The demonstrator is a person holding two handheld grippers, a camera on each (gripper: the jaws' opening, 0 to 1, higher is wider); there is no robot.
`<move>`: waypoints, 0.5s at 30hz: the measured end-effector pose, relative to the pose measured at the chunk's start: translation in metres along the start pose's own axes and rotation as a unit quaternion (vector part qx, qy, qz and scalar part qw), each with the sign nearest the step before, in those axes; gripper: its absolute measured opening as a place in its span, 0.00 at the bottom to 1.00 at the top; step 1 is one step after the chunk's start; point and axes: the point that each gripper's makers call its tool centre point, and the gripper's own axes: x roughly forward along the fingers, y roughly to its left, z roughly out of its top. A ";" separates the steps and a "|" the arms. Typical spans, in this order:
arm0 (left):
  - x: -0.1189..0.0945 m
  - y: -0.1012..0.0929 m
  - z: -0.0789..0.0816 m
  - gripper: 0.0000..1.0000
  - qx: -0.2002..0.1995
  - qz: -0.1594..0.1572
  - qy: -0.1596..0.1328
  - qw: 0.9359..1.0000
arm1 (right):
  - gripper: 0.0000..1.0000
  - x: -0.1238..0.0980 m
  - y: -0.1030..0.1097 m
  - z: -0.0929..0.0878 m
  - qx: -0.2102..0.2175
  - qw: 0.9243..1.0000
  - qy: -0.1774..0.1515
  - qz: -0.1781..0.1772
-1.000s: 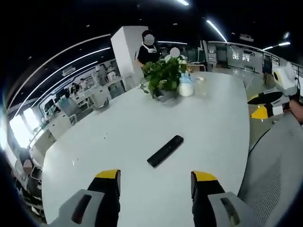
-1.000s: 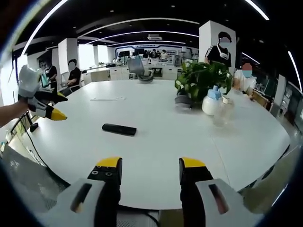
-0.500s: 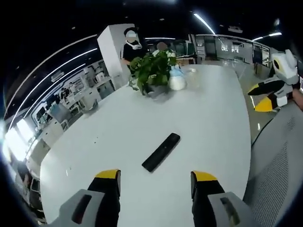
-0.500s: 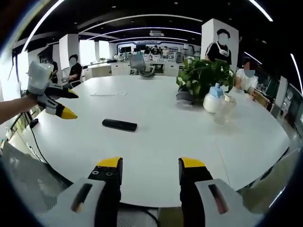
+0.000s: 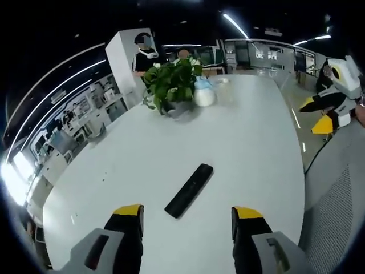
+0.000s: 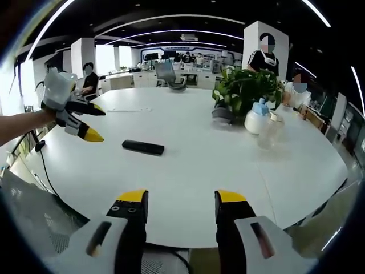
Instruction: Press the specified remote control buttons in sequence, fully releasing each button before pressing the next.
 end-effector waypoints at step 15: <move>0.040 0.003 -0.009 0.65 0.034 -0.034 0.020 0.999 | 0.47 0.002 -0.002 -0.004 -0.001 1.000 0.010 -0.004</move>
